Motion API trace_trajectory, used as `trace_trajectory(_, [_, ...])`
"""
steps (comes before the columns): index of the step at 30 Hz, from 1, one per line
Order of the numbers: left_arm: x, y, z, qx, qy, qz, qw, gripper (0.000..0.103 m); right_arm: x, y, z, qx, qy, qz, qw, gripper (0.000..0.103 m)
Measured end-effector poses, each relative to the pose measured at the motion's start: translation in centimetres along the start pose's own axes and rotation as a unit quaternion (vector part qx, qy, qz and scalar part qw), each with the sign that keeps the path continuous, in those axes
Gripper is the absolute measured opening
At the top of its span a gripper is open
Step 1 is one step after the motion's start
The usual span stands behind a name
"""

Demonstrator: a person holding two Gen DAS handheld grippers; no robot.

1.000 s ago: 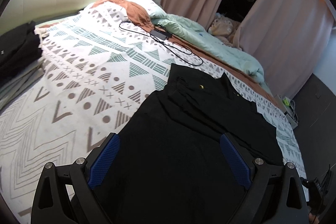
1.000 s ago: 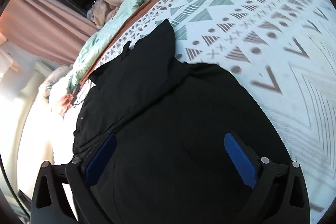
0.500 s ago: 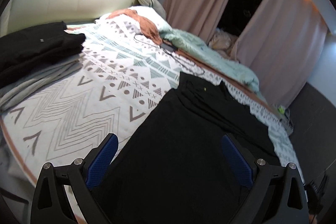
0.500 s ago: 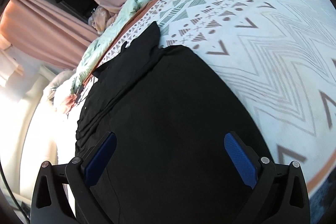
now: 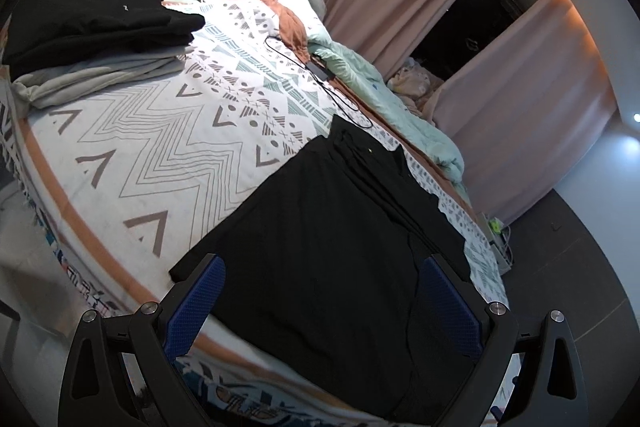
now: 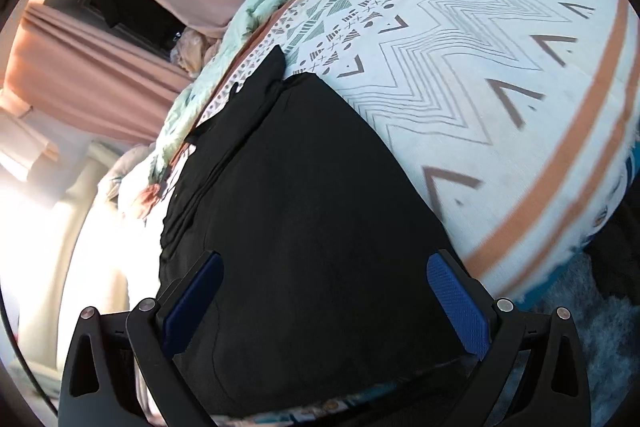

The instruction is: Fold large clothes

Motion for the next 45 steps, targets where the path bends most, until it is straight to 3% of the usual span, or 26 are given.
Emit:
trace_trajectory(9, [1.8, -0.5, 2.7, 0.005, 0.023, 0.033, 0.9992, 0.095, 3.2, -0.8, -3.5, 0.024, -0.004, -0.011, 1.0, 0.102])
trace_trajectory(12, [1.6, -0.6, 3.6, 0.005, 0.01, 0.046, 0.9989, 0.09, 3.7, -0.6, -5.0, 0.021, 0.0, -0.014, 1.0, 0.1])
trace_trajectory(19, [-0.1, -0.5, 5.8, 0.016, 0.012, 0.069, 0.9974, 0.073, 2.6, -0.8, -7.6, 0.011, 0.01, 0.005, 1.0, 0.079])
trace_trajectory(25, [-1.5, -0.3, 7.7, 0.027, 0.026, 0.079, 0.9962, 0.073, 1.2, -1.3, -8.1, 0.004, 0.034, 0.023, 0.999, 0.077])
trace_trajectory(29, [-2.1, -0.5, 8.2, 0.027, 0.03, 0.09, 0.9952, 0.073, -0.8, -2.7, -8.0, -0.001, 0.039, 0.057, 0.998, 0.072])
trace_trajectory(33, [-2.4, -0.8, 8.6, 0.024, 0.026, 0.095, 0.9948, 0.073, -1.7, -3.9, -8.1, -0.007, 0.069, 0.068, 0.995, 0.064])
trace_trajectory(35, [-2.5, -0.9, 8.8, 0.026, 0.021, 0.098, 0.9946, 0.073, -1.1, -3.8, -7.8, -0.009, 0.094, 0.056, 0.994, 0.057])
trace_trajectory(41, [-2.6, -0.7, 8.9, 0.033, 0.007, 0.101, 0.9944, 0.073, 1.6, -3.0, -4.9, 0.015, 0.18, 0.016, 0.983, 0.053])
trace_trajectory(45, [-3.0, -0.4, 8.8, 0.029, 0.01, 0.105, 0.994, 0.073, 1.0, -3.1, -4.4, 0.016, 0.16, 0.011, 0.987, 0.053])
Point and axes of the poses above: each gripper's, at about its wrist camera, not at the fingertips, and x roughly against the way its jaws point, z to its left, y to its top, the point moved 2 cm from there along -x, roughly the way its jaws point, and after that the axes turned 1 degree about -x, right-handed, at the moved point
